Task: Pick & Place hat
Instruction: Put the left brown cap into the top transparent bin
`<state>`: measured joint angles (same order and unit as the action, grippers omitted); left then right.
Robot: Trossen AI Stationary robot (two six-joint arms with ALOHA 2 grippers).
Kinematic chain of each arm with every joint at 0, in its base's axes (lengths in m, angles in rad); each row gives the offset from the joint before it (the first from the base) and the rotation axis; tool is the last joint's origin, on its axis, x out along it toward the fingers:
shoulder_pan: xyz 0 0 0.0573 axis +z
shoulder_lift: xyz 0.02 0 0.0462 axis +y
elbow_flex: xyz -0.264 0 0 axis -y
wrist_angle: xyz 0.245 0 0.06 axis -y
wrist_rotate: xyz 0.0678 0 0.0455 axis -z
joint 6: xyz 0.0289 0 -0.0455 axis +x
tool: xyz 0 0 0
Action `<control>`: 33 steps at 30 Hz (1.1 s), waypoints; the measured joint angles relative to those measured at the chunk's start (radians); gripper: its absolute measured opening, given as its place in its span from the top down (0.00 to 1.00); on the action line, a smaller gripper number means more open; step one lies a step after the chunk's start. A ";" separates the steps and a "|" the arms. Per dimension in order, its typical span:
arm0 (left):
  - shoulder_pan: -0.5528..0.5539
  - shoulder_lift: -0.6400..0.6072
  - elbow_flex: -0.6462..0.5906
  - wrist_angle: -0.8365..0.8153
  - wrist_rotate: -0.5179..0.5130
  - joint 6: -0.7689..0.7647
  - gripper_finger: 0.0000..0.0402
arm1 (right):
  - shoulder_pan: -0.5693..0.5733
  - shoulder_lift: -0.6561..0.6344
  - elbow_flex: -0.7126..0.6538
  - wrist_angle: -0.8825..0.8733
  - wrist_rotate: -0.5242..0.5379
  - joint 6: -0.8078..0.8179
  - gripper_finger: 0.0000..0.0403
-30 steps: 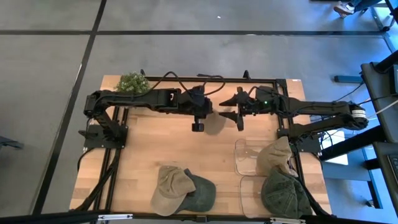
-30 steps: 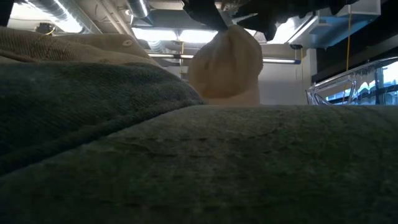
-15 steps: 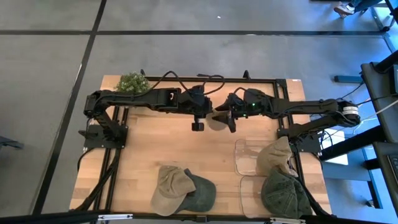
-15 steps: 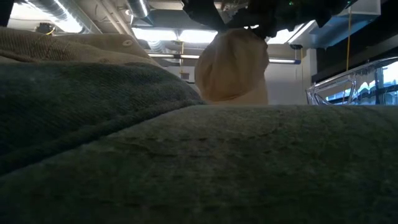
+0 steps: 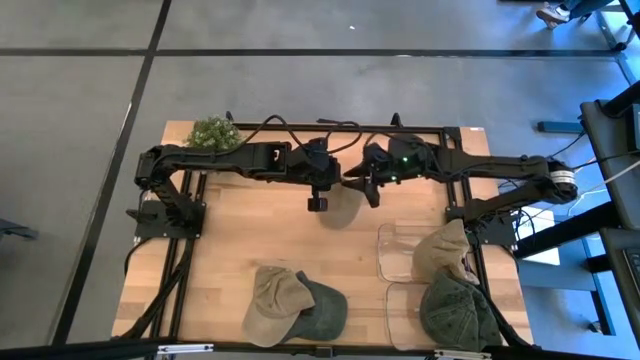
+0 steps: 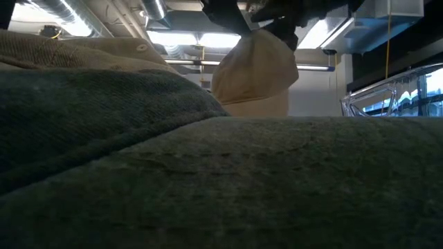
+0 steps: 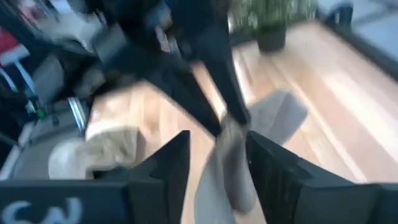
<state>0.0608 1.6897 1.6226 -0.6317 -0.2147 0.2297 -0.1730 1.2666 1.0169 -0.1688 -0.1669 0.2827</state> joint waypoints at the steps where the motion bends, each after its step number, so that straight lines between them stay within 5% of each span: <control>1: 0.000 0.000 0.000 0.000 0.000 0.000 0.90 | 0.000 0.008 0.024 -0.058 0.000 -0.003 0.63; 7: -0.001 0.000 0.000 0.000 0.000 0.000 0.90 | 0.000 0.093 0.171 -0.273 -0.018 -0.057 0.71; 23: -0.001 0.000 0.000 -0.003 0.003 -0.002 0.90 | 0.000 0.283 0.476 -0.624 -0.070 -0.262 0.74; 33: -0.002 0.000 0.000 -0.001 0.004 -0.002 0.88 | 0.000 0.294 0.476 -0.629 -0.067 -0.261 0.97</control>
<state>0.0593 1.6894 1.6222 -0.6324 -0.2108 0.2278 -0.1730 1.5602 1.4929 -0.7982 -0.2335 0.0221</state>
